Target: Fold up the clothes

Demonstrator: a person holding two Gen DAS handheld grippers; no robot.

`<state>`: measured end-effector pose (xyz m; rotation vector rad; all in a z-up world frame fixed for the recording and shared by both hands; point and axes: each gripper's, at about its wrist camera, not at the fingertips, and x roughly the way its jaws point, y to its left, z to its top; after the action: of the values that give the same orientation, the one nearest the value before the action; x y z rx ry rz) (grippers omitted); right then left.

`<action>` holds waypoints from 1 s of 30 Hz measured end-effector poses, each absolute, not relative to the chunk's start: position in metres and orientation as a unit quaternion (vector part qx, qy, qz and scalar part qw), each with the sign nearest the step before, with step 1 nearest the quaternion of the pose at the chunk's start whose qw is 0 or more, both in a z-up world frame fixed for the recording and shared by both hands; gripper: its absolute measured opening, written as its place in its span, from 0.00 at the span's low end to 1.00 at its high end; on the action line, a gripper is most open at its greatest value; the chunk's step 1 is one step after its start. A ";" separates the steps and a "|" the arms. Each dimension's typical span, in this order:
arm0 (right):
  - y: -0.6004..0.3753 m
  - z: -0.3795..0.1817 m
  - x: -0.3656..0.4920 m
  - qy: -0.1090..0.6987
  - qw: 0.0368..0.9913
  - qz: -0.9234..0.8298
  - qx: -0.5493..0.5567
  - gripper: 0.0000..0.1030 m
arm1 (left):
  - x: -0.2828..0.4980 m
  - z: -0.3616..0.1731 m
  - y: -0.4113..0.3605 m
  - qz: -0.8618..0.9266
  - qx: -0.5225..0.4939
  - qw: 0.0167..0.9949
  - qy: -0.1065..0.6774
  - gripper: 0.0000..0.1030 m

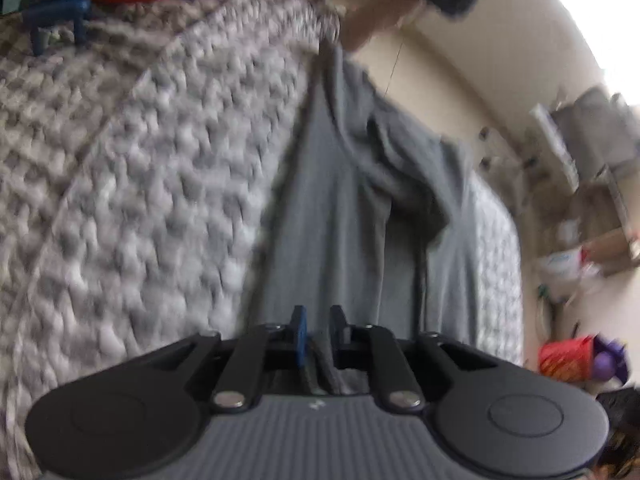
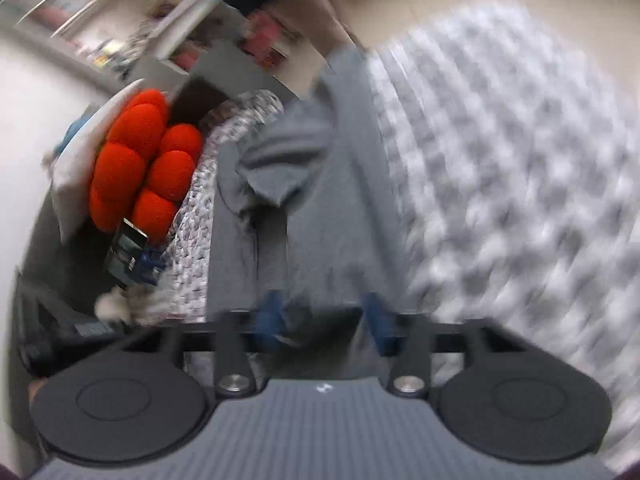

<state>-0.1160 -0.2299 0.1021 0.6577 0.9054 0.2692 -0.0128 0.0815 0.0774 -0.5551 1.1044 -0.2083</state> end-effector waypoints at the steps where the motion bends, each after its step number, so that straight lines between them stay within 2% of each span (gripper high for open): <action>1: -0.233 0.105 -0.118 0.419 0.849 0.135 0.293 0.65 | -0.014 0.078 0.089 -0.095 -0.262 0.816 0.506 0.20; 4: -0.234 0.111 -0.117 0.384 0.881 0.159 0.228 0.65 | -0.022 0.077 0.106 -0.107 -0.264 0.829 0.481 0.20; 8: -0.209 0.104 -0.120 0.358 0.899 0.226 0.113 0.65 | -0.046 0.064 0.125 -0.167 -0.286 0.836 0.438 0.26; 11: -0.198 0.086 -0.121 0.354 0.893 0.259 0.103 0.65 | -0.057 0.054 0.116 -0.191 -0.247 0.842 0.441 0.26; 15: -0.189 0.079 -0.117 0.365 0.889 0.265 0.084 0.64 | -0.059 0.056 0.093 -0.230 -0.183 0.853 0.431 0.37; 16: -0.188 0.077 -0.117 0.365 0.888 0.267 0.084 0.64 | -0.057 0.057 0.088 -0.235 -0.169 0.857 0.427 0.37; 22: -0.187 0.071 -0.117 0.375 0.883 0.271 0.075 0.54 | -0.049 0.049 0.060 -0.248 -0.083 0.865 0.428 0.39; 25: -0.188 0.068 -0.115 0.379 0.882 0.271 0.077 0.47 | -0.045 0.044 0.056 -0.258 -0.075 0.859 0.436 0.39; 27: -0.188 0.066 -0.112 0.380 0.881 0.271 0.079 0.39 | -0.044 0.041 0.054 -0.264 -0.068 0.859 0.433 0.38; 29: -0.187 0.065 -0.110 0.382 0.880 0.270 0.077 0.33 | -0.043 0.038 0.052 -0.269 -0.061 0.858 0.433 0.36; 30: -0.186 0.064 -0.108 0.384 0.880 0.269 0.075 0.28 | -0.043 0.037 0.051 -0.270 -0.058 0.857 0.435 0.25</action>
<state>-0.1082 -0.1863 0.0641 0.1570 0.7995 0.5598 -0.0427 0.0508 0.0373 -0.1218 0.9135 -0.5664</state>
